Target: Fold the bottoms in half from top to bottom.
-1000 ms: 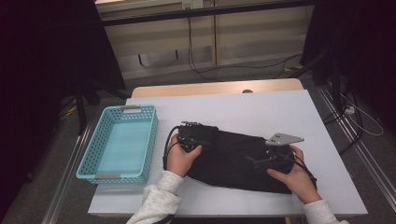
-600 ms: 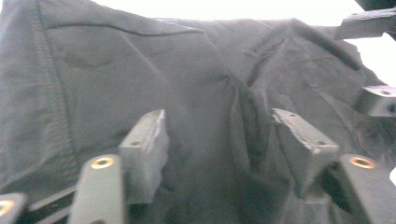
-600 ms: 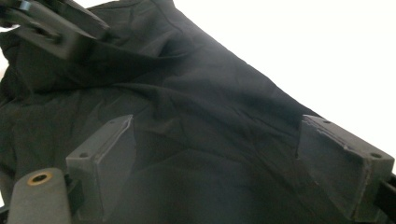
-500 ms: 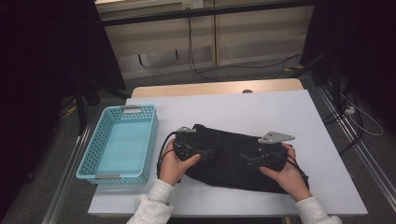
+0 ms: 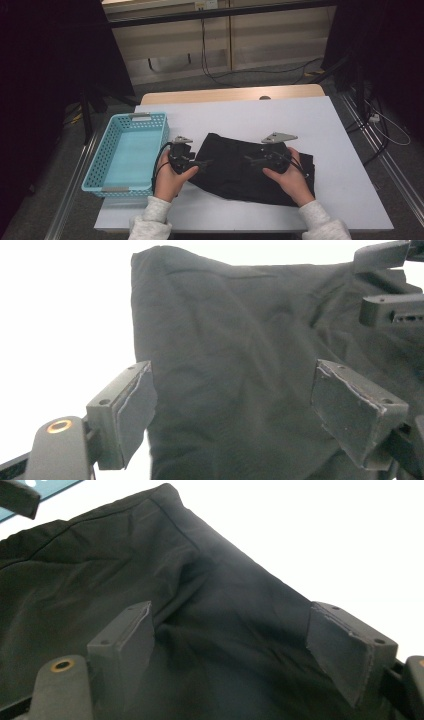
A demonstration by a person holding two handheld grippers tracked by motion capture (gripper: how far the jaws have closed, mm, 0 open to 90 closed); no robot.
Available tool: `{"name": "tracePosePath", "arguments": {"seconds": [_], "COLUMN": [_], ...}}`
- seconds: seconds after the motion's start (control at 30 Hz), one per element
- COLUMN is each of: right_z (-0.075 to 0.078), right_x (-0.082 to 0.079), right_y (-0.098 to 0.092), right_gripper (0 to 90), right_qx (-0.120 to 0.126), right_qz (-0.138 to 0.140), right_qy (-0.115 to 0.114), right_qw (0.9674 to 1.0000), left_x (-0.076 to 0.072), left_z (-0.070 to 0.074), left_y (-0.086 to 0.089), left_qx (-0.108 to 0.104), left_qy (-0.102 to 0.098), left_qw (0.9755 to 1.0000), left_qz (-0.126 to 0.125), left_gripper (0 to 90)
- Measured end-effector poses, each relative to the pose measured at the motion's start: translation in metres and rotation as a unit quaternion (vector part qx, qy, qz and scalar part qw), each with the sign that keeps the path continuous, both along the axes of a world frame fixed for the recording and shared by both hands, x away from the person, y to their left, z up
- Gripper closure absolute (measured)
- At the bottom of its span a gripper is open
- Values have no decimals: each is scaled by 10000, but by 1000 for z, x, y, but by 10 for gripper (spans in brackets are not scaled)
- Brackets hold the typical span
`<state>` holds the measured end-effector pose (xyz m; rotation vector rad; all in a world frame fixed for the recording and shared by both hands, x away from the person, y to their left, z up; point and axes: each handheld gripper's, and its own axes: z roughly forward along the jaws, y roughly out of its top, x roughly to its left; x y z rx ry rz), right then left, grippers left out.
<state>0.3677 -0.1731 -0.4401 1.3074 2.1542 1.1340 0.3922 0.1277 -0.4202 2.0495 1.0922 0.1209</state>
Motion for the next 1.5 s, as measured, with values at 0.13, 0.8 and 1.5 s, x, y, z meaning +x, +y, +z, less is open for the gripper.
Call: {"name": "tracePosePath", "arguments": {"seconds": [0.13,0.8,1.5], "right_z": [-2,-24,-8], "right_x": [9,19,12], "right_y": [10,51,41], "right_gripper": [267,872,900], "right_qx": [110,72,107], "right_qz": [23,631,680], "right_qy": [93,435,147], "right_qw": [9999,9970,9975], "left_x": [-2,-1,-4], "left_z": [-2,-7,-3], "left_y": [5,16,17], "left_qx": [29,90,88], "left_qy": [6,-31,-122], "left_qw": [10000,9998,9997], "left_qz": [50,163,198], "left_gripper": [183,185,186]}}
